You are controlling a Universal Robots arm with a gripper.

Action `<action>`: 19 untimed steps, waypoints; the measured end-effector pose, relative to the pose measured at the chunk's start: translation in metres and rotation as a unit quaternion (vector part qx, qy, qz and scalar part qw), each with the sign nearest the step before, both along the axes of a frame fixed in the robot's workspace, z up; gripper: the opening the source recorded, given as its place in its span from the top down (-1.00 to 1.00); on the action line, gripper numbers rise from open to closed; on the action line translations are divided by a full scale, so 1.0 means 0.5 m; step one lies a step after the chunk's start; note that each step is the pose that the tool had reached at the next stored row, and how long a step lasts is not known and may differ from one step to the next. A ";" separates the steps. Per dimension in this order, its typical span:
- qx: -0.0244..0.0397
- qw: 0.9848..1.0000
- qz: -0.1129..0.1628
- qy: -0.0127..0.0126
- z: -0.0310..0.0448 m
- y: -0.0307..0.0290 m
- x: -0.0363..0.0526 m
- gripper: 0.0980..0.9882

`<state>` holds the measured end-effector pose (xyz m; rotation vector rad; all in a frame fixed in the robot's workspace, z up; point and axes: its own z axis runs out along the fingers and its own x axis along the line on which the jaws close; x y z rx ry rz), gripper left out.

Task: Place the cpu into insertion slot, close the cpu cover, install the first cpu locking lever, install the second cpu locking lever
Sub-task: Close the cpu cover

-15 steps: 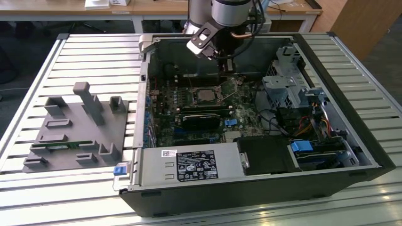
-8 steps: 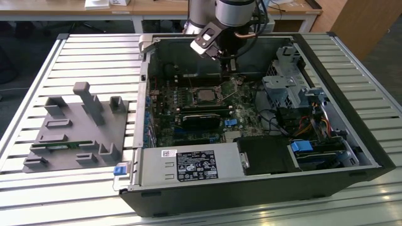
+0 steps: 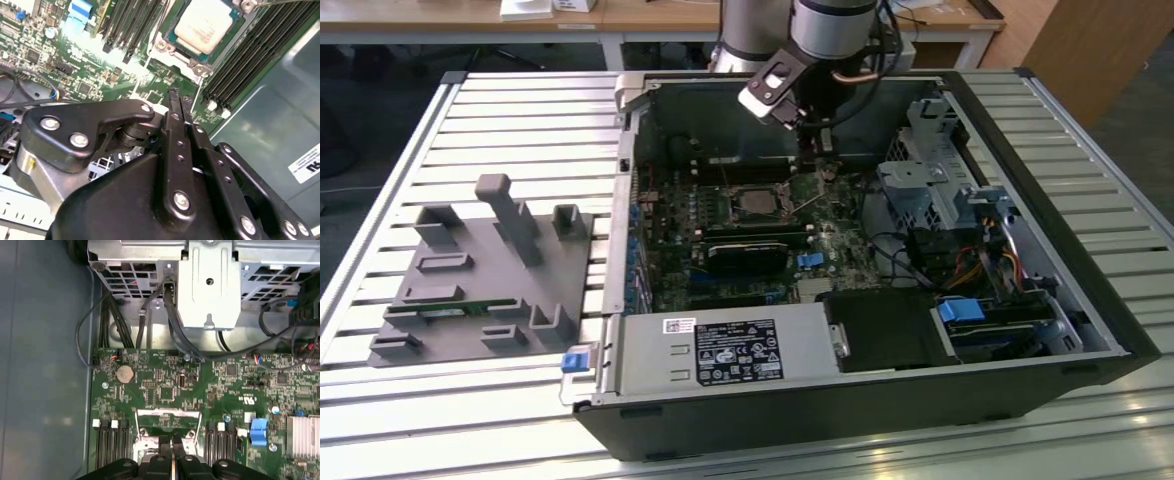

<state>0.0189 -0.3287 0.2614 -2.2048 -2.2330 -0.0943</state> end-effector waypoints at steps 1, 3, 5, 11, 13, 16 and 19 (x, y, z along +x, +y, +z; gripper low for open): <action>0.000 1.000 0.001 0.000 -0.002 0.000 0.002 0.88; 0.000 1.000 0.001 0.001 -0.004 0.000 0.008 0.88; 0.000 1.000 0.001 0.001 -0.005 0.000 0.015 0.88; 0.000 1.000 0.001 0.005 -0.007 0.002 0.040 0.88; 0.000 1.000 0.001 0.009 -0.008 0.002 0.047 0.88; 0.000 1.000 0.001 0.010 -0.009 0.004 0.052 0.88; 0.000 1.000 0.001 0.010 -0.011 0.007 0.054 0.88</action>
